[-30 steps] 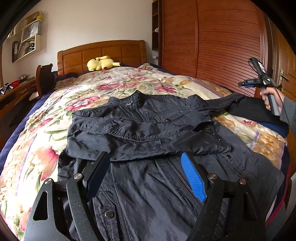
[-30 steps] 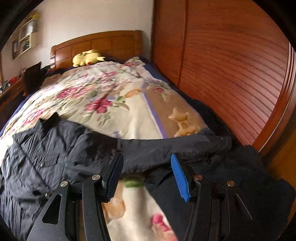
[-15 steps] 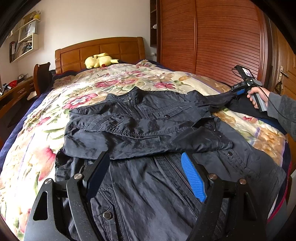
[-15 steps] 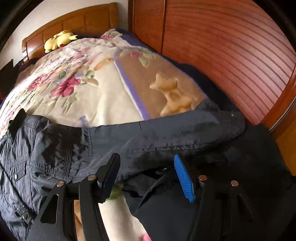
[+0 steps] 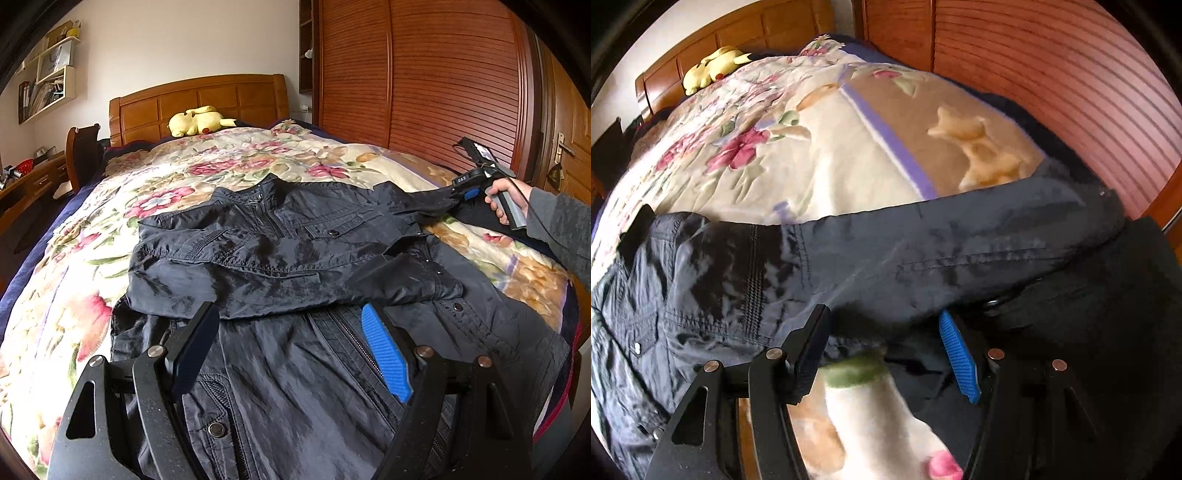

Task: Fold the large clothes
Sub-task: 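Move the right tool to the other sleeve and grasp its cuff, then lift the sleeve with the right tool and lay it across the jacket body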

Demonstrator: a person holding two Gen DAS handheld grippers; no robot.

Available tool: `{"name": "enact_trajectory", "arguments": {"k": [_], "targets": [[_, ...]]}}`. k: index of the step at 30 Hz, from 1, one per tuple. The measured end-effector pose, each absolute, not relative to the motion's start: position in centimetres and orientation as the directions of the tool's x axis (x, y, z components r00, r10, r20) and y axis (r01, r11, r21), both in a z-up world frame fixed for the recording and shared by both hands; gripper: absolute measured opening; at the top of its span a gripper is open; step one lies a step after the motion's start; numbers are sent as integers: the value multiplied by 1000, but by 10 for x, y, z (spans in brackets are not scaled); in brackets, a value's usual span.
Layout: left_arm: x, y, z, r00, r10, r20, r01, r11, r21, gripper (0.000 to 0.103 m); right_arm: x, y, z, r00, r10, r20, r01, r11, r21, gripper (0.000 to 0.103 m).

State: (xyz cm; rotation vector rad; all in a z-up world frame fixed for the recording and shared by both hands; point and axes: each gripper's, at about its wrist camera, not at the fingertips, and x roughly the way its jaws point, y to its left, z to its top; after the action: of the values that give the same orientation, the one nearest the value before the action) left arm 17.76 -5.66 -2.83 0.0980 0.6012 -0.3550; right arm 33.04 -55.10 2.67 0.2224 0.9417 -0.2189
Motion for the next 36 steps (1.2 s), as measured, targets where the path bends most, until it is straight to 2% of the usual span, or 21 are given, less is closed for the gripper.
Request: {"name": "enact_trajectory", "arguments": {"k": [4,6,8,11,13,15,21,29,36], "targets": [[177,-56,-28,766,-298,-569,355,935,-11,81,336,-553,26,594,-89,-800,300,947,117,63],[177,-57,-28,767,-296,-569,356,935,-7,81,337,-549,29,609,-114,-785,294,952,90,51],[177,-56,-28,768,-293,-570,355,935,-3,81,337,-540,33,628,-149,-764,283,958,45,28],[177,-56,-28,768,-297,-568,358,934,-4,81,329,-527,48,691,-123,-712,237,969,63,14],[176,-56,-28,770,-297,-565,360,933,0,81,323,-513,62,736,-84,-672,188,979,83,10],[175,-58,-27,772,-296,-562,362,932,5,81,316,-491,79,774,-57,-631,125,990,63,8],[173,-55,-24,779,-297,-552,356,934,0,81,288,-416,107,807,64,-587,-61,998,25,8],[171,-51,-20,786,-297,-543,346,938,-11,81,236,-318,92,769,221,-600,-293,956,-24,8],[168,-49,-18,788,-304,-536,348,937,-20,81,224,-289,69,722,257,-643,-344,939,-11,8]]}}
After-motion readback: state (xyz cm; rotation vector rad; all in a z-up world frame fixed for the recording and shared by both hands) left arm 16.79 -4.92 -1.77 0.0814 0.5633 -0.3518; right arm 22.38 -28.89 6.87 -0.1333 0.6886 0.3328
